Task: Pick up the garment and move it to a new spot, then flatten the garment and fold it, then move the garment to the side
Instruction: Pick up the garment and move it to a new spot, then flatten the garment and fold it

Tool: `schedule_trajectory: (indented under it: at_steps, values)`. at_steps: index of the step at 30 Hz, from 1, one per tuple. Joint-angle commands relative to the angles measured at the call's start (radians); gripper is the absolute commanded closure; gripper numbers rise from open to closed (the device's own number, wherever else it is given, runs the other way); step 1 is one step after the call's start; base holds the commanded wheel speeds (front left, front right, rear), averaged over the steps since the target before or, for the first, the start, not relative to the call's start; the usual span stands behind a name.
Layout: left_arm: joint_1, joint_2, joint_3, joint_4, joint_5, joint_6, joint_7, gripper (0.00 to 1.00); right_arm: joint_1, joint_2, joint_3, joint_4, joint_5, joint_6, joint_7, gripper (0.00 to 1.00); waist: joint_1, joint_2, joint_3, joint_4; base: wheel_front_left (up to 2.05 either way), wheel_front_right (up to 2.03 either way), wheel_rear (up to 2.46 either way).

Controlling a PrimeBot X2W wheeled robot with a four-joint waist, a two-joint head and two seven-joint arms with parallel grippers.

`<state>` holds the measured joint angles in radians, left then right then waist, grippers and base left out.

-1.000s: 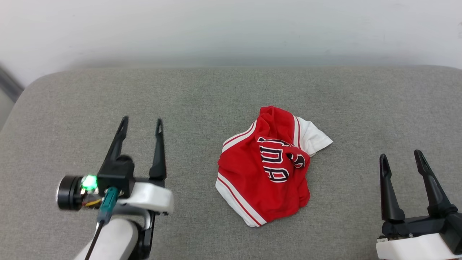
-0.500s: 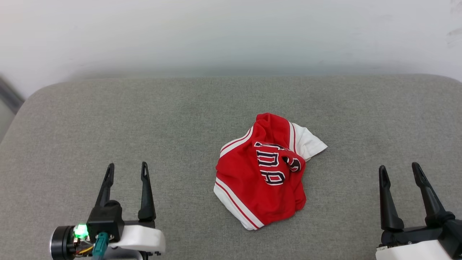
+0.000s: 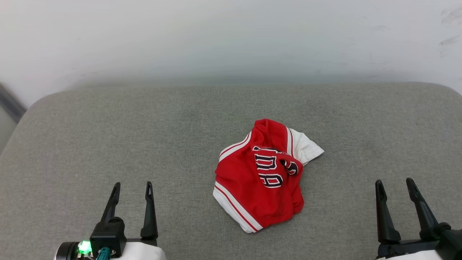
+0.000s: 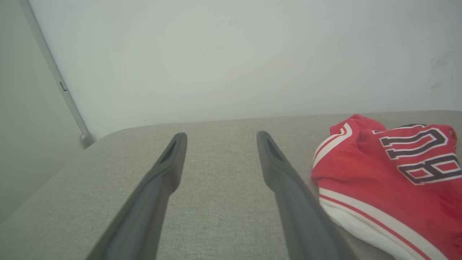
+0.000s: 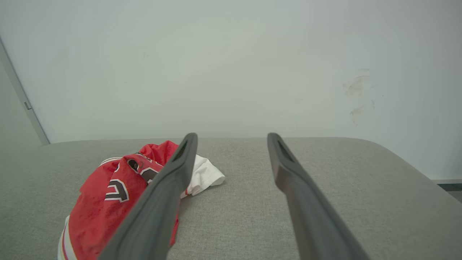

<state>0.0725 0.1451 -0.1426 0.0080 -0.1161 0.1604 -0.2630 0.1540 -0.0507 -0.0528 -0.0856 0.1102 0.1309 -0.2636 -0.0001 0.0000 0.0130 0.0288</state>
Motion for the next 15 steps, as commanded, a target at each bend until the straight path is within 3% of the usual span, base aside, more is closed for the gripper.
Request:
schedule_trajectory:
  at_steps: [1, 15]
  values:
    - [0.007, -0.011, 0.015, 0.005, 0.008, -0.013, -0.003, 0.0, 0.012, 0.001, 0.002, 0.004, 0.007, 0.0, -0.002, 0.0, 0.0001, 0.0, -0.001, 0.0, 0.0, 0.0, 0.0]
    - [0.02, -0.061, 0.086, 0.028, 0.042, -0.098, -0.003, 0.0, 0.012, 0.001, -0.001, 0.007, 0.016, 0.0, -0.002, 0.0, 0.0001, 0.0, -0.002, 0.0, 0.0, 0.0, 0.0]
